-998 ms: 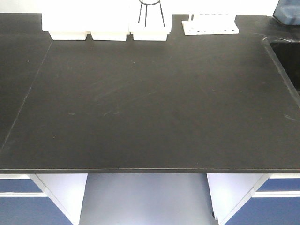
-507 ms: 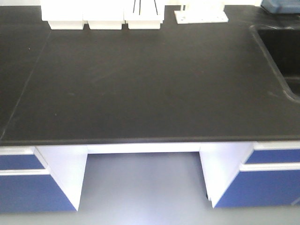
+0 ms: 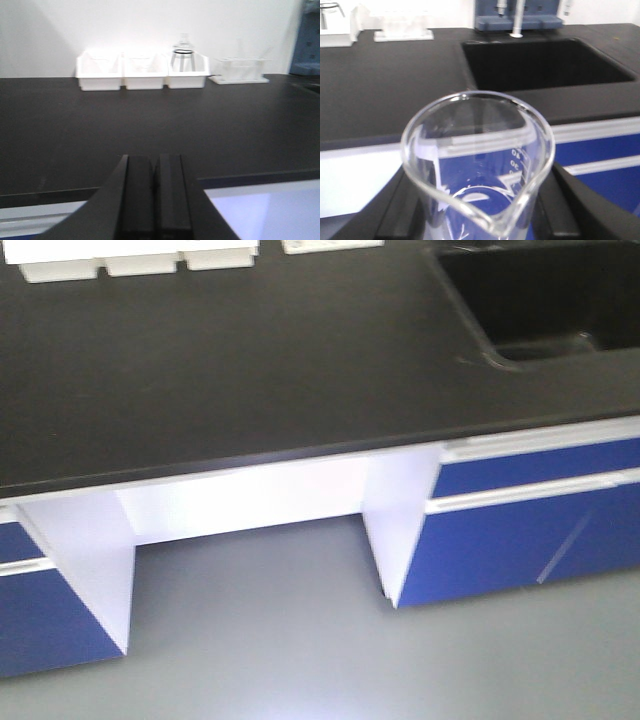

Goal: Grab beaker and place in storage area
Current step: 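Drive the base to the other bench holding the beaker in the right gripper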

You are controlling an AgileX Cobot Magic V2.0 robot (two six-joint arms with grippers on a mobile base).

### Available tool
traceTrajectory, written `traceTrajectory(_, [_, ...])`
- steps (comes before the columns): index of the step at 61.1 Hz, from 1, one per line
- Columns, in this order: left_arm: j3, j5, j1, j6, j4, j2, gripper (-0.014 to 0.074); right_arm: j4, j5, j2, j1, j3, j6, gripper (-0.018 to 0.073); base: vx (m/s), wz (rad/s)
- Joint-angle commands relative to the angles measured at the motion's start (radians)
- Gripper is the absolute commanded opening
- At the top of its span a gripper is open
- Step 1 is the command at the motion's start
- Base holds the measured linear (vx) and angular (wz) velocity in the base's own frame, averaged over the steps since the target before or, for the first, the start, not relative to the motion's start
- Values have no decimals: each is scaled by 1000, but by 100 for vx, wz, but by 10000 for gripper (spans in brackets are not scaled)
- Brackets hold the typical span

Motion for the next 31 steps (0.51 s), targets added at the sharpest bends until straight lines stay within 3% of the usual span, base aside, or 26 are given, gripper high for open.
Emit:
traceTrajectory(1, [22, -85, -7, -6, -6, -18, -8, -10, -82, 9, -2, -26, -7, -1, -31, -53])
traceTrajectory(14, [22, -85, -7, -6, -6, -18, -8, -10, -82, 9, -2, -26, -7, -1, -29, -66])
traceTrajectory(31, [22, -85, -7, -6, -6, -18, -8, -10, -82, 9, -2, -26, -7, -1, -25, -89])
